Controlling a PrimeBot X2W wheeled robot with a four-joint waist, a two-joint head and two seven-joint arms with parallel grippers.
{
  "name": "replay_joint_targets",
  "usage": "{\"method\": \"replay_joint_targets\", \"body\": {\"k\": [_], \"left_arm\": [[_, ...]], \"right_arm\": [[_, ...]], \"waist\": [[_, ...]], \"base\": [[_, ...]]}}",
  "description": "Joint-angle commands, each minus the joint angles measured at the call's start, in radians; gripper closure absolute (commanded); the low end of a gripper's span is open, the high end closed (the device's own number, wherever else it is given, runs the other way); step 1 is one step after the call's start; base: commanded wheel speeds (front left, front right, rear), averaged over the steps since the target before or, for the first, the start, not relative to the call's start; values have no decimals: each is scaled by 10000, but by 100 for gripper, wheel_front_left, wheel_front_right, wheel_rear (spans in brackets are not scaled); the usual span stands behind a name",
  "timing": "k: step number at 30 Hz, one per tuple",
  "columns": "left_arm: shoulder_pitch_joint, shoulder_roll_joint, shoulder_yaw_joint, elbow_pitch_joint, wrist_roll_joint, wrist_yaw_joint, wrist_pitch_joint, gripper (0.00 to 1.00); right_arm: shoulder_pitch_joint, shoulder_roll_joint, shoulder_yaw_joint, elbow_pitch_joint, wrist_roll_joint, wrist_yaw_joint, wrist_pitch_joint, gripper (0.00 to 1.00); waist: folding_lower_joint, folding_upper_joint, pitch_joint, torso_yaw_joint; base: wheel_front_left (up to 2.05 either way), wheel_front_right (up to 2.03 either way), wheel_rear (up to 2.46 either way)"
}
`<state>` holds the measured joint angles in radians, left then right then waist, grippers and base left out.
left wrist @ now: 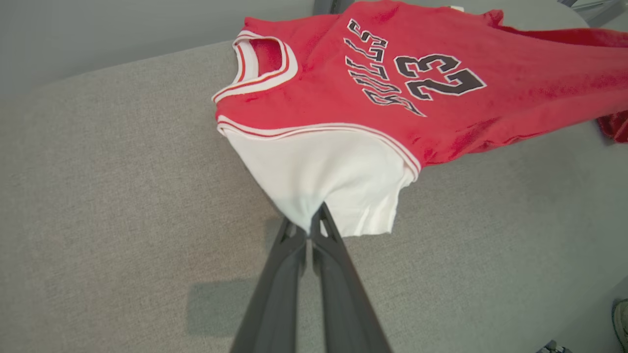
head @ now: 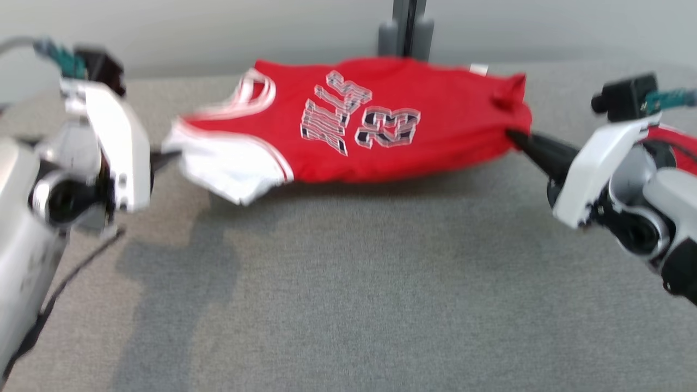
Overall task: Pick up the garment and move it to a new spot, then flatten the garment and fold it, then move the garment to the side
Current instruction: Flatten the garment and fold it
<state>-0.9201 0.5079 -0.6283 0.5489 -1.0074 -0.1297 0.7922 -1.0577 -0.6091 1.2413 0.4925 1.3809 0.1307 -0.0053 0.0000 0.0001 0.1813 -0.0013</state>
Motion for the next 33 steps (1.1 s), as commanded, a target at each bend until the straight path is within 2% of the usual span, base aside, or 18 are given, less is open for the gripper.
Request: {"method": "replay_joint_targets", "body": {"k": [1,3,4,5,7,13,17,22,27,33], "left_arm": [[684,292,-55,-547,-302,22,402,100],[1031,438,-86,-895,-448,91,638,100],[1684,764,-135,-1638,-795,255,1120,100],[1684,764,-135,-1638,-795,255,1120,100],[2336,1147,-210,-2428,-1040,459,1602,100],[4179,2196,-316,-5077,-2169,1269,2907,100],[5192,2804,-304,-6581,-2663,1868,3272,100],[6195,3500,-368,-7850,-3119,2380,3643,100],[6740,3880,-310,-8569,-3404,2707,3743,100],[6734,3919,-198,-8877,-3536,2941,3787,100]], "right_arm": [[469,-165,141,-135,110,1,290,100],[678,-259,195,-171,118,1,450,100],[1082,-436,243,-299,237,1,783,100],[1082,-436,243,-299,237,1,783,100],[1556,-585,295,-462,430,1,1132,100],[2935,-1223,362,-1032,622,1,2258,100],[3593,-1783,386,-1511,693,1,2769,100],[4324,-2568,383,-2342,643,1,3480,100],[4733,-3071,380,-2738,746,1,3847,100],[4916,-3103,85,-2873,821,1,3679,100]], "waist": [[0,-1,-768,-29],[0,-1,-886,-9],[0,-1,-1082,37],[0,-1,-1082,37],[0,-1,-1302,79],[0,-1,-1828,134],[0,-1,-1919,155],[0,-1,-1932,118],[0,-1,-1929,27],[0,-1,-1883,-76]], "base": [[0,0,0],[0,0,0],[0,0,0],[0,0,0],[0,0,0],[0,0,0],[0,0,0],[0,0,0],[0,0,0],[0,0,0]]}}
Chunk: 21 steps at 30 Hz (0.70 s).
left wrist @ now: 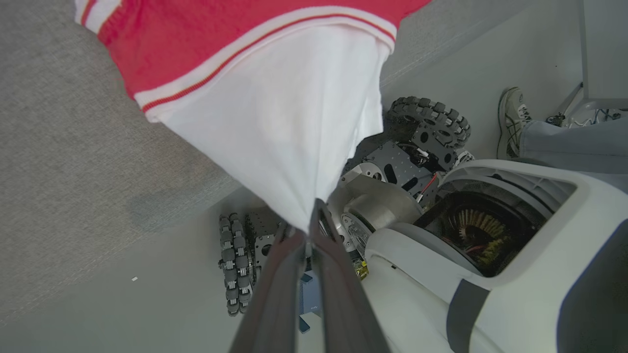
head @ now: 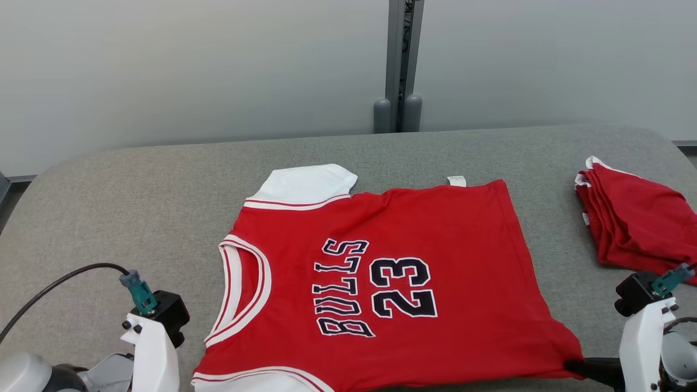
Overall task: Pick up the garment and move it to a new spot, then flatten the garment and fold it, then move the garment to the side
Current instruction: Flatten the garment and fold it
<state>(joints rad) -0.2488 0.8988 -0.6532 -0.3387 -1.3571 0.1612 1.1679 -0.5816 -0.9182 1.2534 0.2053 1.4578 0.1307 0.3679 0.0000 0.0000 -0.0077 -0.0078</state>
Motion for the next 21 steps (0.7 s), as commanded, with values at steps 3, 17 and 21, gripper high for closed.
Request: {"method": "replay_joint_targets", "body": {"k": [3,17,21], "left_arm": [[-251,-75,96,41,-51,93,101,100],[-2606,-1176,203,1863,602,10,325,100],[-3420,-1657,211,2598,939,-120,162,100]], "right_arm": [[134,124,-199,63,157,1,-73,100],[-1028,858,-1096,609,875,1,488,100],[-1352,992,-1345,902,1013,1,504,100]], "waist": [[0,0,74,-83],[0,0,1405,-390],[0,0,1874,-445]], "base": [[0,0,0],[0,0,0],[0,0,0]]}}
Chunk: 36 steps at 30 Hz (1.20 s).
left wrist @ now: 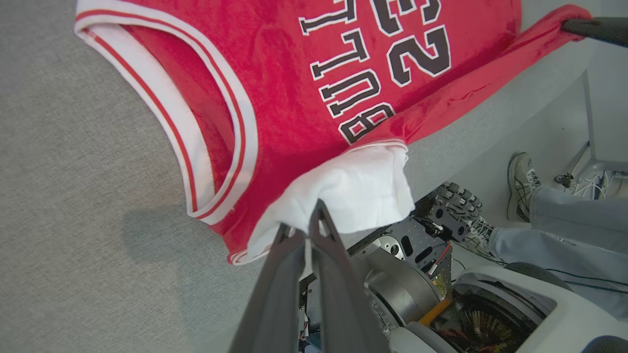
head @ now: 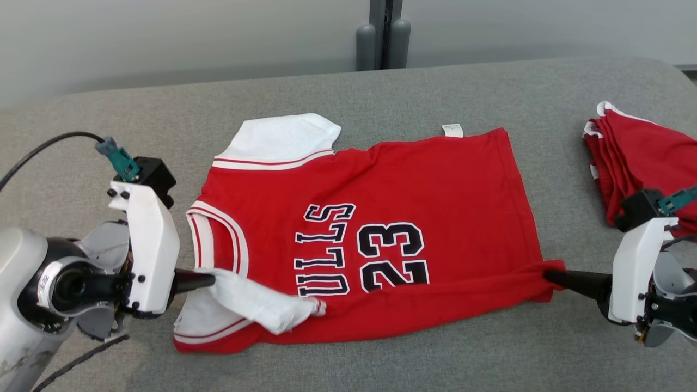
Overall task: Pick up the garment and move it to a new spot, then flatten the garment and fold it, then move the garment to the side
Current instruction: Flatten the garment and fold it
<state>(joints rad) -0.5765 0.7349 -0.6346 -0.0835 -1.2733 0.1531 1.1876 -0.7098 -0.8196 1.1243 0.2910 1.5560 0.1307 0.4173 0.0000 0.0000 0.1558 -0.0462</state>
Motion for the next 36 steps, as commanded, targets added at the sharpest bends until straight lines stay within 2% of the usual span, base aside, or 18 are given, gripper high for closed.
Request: {"method": "replay_joint_targets", "body": {"k": [1,10,22,24,25,26,27,29,30,33,36], "left_arm": [[-346,-115,42,237,175,-83,-100,100],[-1418,-740,13,1698,659,-481,-483,100],[-1822,-1121,-91,2915,863,-919,-813,100],[-1864,-1194,-104,3041,866,-949,-881,93],[-1881,-1231,-99,3097,874,-969,-927,82],[-1898,-1264,-86,3140,886,-987,-978,62],[-1917,-1297,-66,3178,914,-987,-1052,1],[-1929,-1342,-64,3262,939,-1014,-1142,0],[-1936,-1356,-64,3309,963,-1024,-1196,0],[-1871,-1389,-87,3409,1001,-1111,-1342,0],[-1721,-1369,-44,3425,1054,-1263,-1584,0]], "right_arm": [[-141,33,-115,97,80,1,-47,100],[-505,303,-397,380,140,1,-185,100],[-690,651,-518,783,127,1,-346,100],[-692,675,-539,826,154,1,-369,100],[-692,683,-560,844,167,1,-394,100],[-698,695,-586,858,176,1,-425,100],[-708,707,-611,870,180,1,-435,70],[-711,735,-657,905,186,1,-535,20],[-700,746,-677,935,194,1,-587,0],[-625,785,-723,958,111,1,-797,0],[-474,803,-937,899,-33,1,-1470,0]], "waist": [[0,0,359,-79],[0,0,1063,-205],[0,0,1198,-168],[0,0,1191,-151],[0,0,1193,-144],[0,0,1196,-138],[0,0,1203,-133],[0,0,1205,-126],[0,0,1194,-123],[0,0,1044,-99],[0,0,761,-63]], "base": [[0,0,0],[0,0,0],[0,0,0],[0,0,0],[0,0,0],[0,0,0],[0,0,0],[0,0,0],[0,0,0],[0,0,0],[0,0,0]]}}
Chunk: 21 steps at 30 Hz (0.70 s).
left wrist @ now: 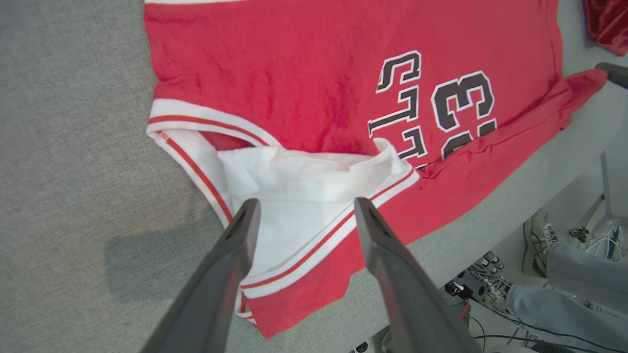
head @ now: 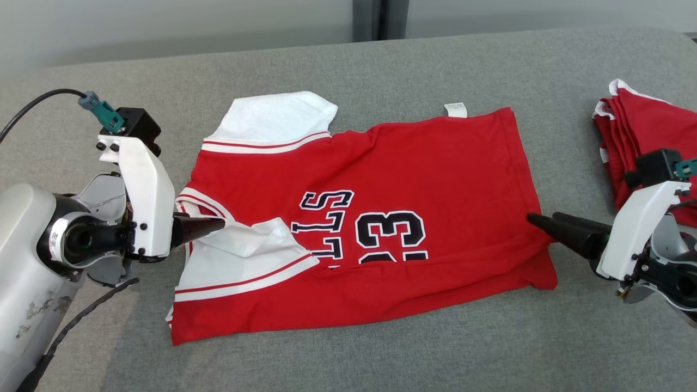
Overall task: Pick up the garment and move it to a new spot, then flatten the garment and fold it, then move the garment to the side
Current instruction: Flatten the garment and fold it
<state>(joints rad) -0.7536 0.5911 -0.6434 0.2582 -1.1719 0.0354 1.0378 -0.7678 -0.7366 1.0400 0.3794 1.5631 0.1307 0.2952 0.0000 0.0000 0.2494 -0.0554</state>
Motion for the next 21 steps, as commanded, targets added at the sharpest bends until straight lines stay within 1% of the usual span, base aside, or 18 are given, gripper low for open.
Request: {"method": "replay_joint_targets", "body": {"k": [1,2,3,5,8,12,14,17,20,21], "left_arm": [[87,110,44,-28,158,-178,-257,0],[118,159,71,-59,311,-266,-534,0],[118,159,71,-59,311,-266,-534,0],[267,200,120,-160,572,-476,-1149,0],[599,155,410,-349,959,-695,-2517,0],[1313,123,782,-710,1439,-711,-4371,0],[1733,112,985,-970,1777,-511,-5360,0],[2568,-59,1270,-1428,2251,-106,-6938,0],[3468,-186,1512,-1948,2740,410,-8356,0],[3789,-248,1574,-2070,2894,602,-8778,0]], "right_arm": [[176,-14,-169,17,-172,1,-555,0],[261,15,-251,12,-230,1,-914,0],[261,15,-251,12,-230,1,-914,0],[438,74,-406,-40,-334,1,-1551,0],[766,72,-609,-45,-536,1,-2608,0],[1354,119,-808,-1,-933,1,-4094,0],[1650,189,-908,50,-1113,1,-4822,0],[2134,355,-1124,140,-1466,1,-5408,0],[2623,570,-1756,348,-1958,1,-5602,0],[2764,738,-2304,369,-2220,1,-5610,0]], "waist": [[0,0,-295,39],[0,0,-425,49],[0,0,-425,49],[0,0,-670,59],[0,0,-1014,72],[0,0,-1399,99],[0,0,-1557,112],[0,0,-1770,125],[0,0,-1891,138],[0,0,-1919,149]], "base": [[0,0,0],[0,0,0],[0,0,0],[0,0,0],[0,0,0],[0,0,0],[0,0,0],[0,0,0],[0,0,0],[0,0,0]]}}
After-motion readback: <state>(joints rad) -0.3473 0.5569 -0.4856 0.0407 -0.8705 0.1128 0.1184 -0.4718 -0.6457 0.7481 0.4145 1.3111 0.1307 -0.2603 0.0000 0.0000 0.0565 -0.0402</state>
